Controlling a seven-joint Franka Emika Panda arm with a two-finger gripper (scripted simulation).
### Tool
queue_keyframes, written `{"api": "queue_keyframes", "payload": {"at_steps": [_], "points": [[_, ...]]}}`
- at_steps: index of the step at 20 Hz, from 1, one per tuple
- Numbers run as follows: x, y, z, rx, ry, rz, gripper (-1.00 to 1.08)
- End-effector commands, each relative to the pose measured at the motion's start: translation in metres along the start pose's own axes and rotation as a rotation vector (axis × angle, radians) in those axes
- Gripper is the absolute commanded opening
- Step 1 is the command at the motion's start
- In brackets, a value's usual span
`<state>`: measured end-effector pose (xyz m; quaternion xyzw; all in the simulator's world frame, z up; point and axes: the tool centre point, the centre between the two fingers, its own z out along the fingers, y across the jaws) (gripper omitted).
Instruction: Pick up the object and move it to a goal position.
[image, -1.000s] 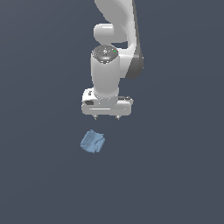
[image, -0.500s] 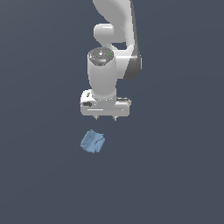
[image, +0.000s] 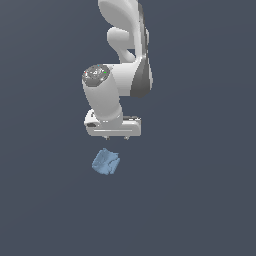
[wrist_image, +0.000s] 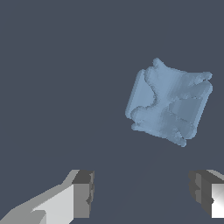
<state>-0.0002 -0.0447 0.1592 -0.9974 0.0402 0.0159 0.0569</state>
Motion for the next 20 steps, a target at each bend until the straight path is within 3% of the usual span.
{"api": "queue_keyframes", "payload": {"at_steps": [1,11,20], "points": [[0.001,0.007,0.006,0.041,-0.01,0.019,0.68],[0.009,0.033,0.03,0.219,-0.017,0.089,0.68],[0.02,0.057,0.048,0.377,0.023,0.143,0.68]]}}
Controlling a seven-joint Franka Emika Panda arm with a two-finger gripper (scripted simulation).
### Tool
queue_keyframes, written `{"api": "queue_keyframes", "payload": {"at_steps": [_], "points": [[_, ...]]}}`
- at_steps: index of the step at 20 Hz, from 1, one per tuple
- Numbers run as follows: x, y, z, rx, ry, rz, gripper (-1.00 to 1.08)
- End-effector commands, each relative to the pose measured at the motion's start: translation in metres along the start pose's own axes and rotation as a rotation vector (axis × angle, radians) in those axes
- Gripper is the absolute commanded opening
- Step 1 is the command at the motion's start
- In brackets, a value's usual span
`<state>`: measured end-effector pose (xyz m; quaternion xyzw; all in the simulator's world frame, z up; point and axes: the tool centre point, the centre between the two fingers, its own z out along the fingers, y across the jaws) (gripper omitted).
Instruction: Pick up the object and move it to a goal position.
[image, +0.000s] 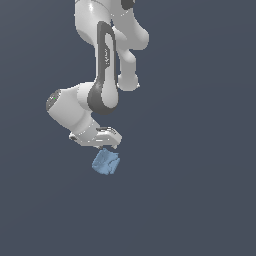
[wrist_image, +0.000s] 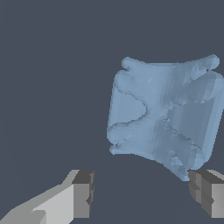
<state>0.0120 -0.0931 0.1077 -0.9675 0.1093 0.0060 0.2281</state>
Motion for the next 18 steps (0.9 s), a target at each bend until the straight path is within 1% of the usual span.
{"api": "queue_keyframes", "payload": {"at_steps": [1,6,12,18], "points": [[0.005,0.007,0.002,0.045,0.016,0.012,0.68],[0.014,0.022,0.005,0.13,0.058,0.031,0.68],[0.028,0.039,0.007,0.226,0.124,0.047,0.68],[0.04,0.056,0.007,0.302,0.196,0.056,0.68]]}}
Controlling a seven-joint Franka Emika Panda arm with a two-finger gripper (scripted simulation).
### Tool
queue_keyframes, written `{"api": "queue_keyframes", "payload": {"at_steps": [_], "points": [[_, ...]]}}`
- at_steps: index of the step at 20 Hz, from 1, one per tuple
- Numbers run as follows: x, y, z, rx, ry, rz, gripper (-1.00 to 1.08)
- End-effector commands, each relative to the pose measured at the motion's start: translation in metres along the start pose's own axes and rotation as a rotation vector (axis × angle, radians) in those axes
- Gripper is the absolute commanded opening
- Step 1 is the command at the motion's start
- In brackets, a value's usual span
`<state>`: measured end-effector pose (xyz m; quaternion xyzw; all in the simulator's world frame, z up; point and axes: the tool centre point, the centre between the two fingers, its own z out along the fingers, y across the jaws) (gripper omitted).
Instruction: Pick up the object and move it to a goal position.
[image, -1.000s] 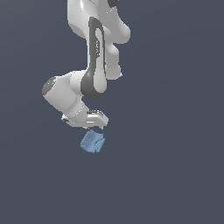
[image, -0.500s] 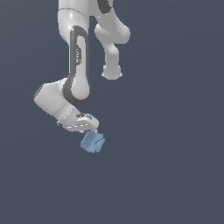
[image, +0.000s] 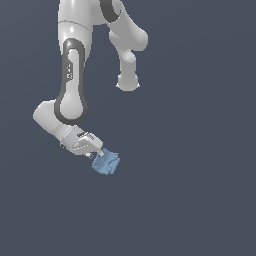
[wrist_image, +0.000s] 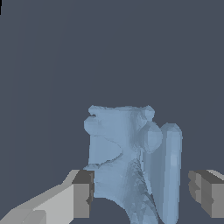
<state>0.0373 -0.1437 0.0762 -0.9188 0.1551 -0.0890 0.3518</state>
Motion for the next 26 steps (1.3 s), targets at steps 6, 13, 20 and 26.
{"api": "queue_keyframes", "payload": {"at_steps": [6,13,20,26], "points": [[0.013,0.014,-0.003,0.066,0.071,0.0,0.68],[0.019,0.02,-0.005,0.09,0.102,-0.002,0.68],[0.019,0.021,-0.003,0.087,0.102,-0.012,0.68],[0.019,0.022,0.0,0.082,0.1,-0.02,0.68]]}}
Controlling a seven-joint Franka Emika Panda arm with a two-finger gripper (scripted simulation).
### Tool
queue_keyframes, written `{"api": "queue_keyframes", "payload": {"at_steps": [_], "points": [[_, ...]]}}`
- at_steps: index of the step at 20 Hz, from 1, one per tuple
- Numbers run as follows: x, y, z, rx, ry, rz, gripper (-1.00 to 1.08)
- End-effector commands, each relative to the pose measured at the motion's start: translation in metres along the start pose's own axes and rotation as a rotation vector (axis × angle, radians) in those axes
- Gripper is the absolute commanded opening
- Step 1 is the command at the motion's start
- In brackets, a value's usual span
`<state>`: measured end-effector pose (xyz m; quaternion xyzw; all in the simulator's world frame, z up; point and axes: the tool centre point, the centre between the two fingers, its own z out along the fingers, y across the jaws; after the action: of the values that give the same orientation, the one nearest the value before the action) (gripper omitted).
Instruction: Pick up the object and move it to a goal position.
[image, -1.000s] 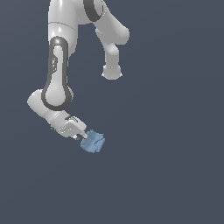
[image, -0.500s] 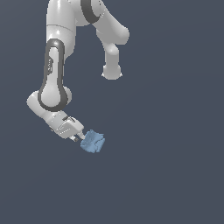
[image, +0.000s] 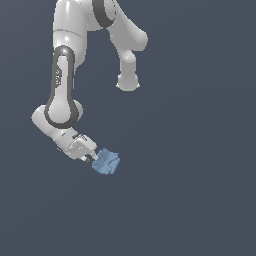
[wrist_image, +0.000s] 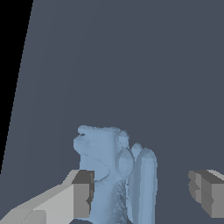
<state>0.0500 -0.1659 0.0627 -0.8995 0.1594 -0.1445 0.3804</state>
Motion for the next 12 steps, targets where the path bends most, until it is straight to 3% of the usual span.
{"api": "queue_keyframes", "payload": {"at_steps": [1,10,11,12], "points": [[0.0,0.0,0.002,0.0,0.0,0.0,0.68],[-0.001,0.001,0.03,-0.001,0.0,-0.002,0.68],[-0.001,0.001,0.03,-0.001,0.0,-0.002,-1.0],[-0.001,0.001,0.03,-0.001,0.0,-0.002,-1.0]]}}
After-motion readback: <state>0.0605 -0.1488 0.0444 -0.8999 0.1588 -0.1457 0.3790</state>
